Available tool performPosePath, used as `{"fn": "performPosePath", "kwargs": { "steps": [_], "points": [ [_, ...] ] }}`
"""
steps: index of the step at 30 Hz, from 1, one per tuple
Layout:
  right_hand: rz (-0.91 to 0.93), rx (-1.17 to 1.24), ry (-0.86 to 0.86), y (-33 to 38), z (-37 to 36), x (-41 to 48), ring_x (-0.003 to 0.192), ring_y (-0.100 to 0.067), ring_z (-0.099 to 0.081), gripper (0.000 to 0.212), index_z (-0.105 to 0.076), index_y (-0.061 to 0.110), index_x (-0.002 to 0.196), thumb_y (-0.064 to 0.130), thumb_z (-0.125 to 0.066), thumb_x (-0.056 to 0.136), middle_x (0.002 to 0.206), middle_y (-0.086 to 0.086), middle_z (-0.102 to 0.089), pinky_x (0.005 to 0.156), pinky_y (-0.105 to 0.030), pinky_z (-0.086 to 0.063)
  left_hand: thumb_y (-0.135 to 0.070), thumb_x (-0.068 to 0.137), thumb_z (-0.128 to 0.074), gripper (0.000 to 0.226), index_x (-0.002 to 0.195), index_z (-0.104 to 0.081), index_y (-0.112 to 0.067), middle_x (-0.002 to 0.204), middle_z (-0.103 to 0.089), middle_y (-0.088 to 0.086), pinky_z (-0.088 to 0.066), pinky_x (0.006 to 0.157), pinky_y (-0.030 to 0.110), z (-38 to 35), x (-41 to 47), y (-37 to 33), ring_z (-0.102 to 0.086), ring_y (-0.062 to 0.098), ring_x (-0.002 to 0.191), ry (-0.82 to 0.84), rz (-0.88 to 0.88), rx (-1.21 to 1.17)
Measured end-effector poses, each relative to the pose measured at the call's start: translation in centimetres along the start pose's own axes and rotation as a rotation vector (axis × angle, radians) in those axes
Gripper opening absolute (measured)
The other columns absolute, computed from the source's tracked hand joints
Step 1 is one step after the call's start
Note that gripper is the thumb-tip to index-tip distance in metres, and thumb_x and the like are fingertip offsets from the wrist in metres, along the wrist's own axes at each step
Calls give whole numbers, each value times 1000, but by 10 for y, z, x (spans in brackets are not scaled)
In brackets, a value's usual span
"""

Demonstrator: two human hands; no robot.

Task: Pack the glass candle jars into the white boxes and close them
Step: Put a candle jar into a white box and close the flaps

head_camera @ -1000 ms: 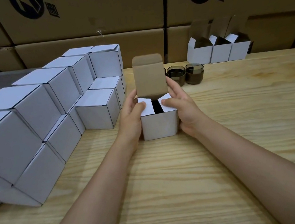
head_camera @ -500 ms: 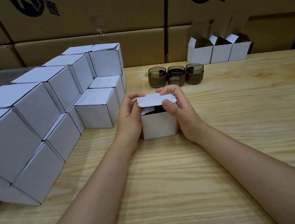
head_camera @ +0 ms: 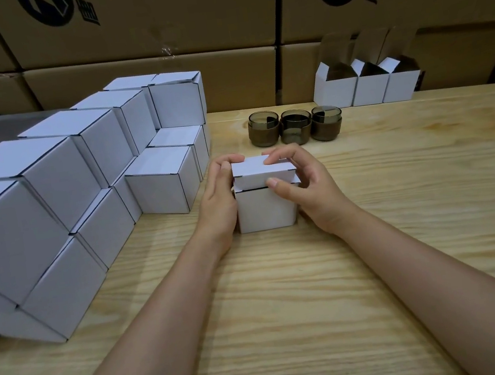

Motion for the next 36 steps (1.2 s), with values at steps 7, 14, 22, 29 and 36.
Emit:
{"fn": "performPosePath", "kwargs": {
  "steps": [7, 14, 22, 29, 36],
  "points": [
    [-47, 69, 55, -2, 5, 2, 105, -10, -56, 22, -61, 31, 88, 24, -72, 71, 112, 8, -57, 84, -33, -46, -48, 63, -60, 31, 88, -53, -32, 99, -55, 2, -49, 64, 29, -1, -1, 0, -57, 16, 84, 151, 45, -150],
    [-139, 116, 37, 3, 4, 4, 116, -23, -50, 15, -67, 32, 76, 44, -59, 72, 114, 3, -58, 91, -37, -38, -26, 68, -51, 21, 89, -54, -28, 96, -50, 4, -38, 64, 31, 0, 2, 1, -46, 21, 87, 114, 22, -118],
    [-165, 112, 62, -3, 2, 3, 117, -23, -47, 13, -65, 31, 75, 22, -57, 72, 120, 2, -50, 93, -38, -34, -17, 65, -50, 26, 91, -51, -22, 92, -50, 3, -38, 70, 34, -1, 1, 1, -45, 24, 90, 107, -20, -120],
    [-175, 128, 88, -4, 0, 1, 129, -26, -41, 23, -69, 32, 76, 19, -50, 75, 130, 4, -45, 101, -40, -32, -13, 70, -52, 28, 98, -52, -17, 96, -52, 6, -39, 78, 38, 1, -4, -1, -46, 26, 95, 147, -87, -91],
    [-291, 356, 112, -8, 10, 1, 130, -37, -40, 33, -66, 17, 105, 29, -46, 82, 135, -16, -49, 112, -50, -26, -22, 88, -56, 5, 91, -60, -22, 89, -57, 4, -37, 64, 30, 4, -1, -3, -49, 21, 86, 129, 44, -202]
  ]
}}
Point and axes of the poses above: each hand's wrist, its own x-axis towards the middle knuckle, its own z-axis out of the back of the hand, y = z × x, the point moved 2 cm from there along x, towards the middle knuckle
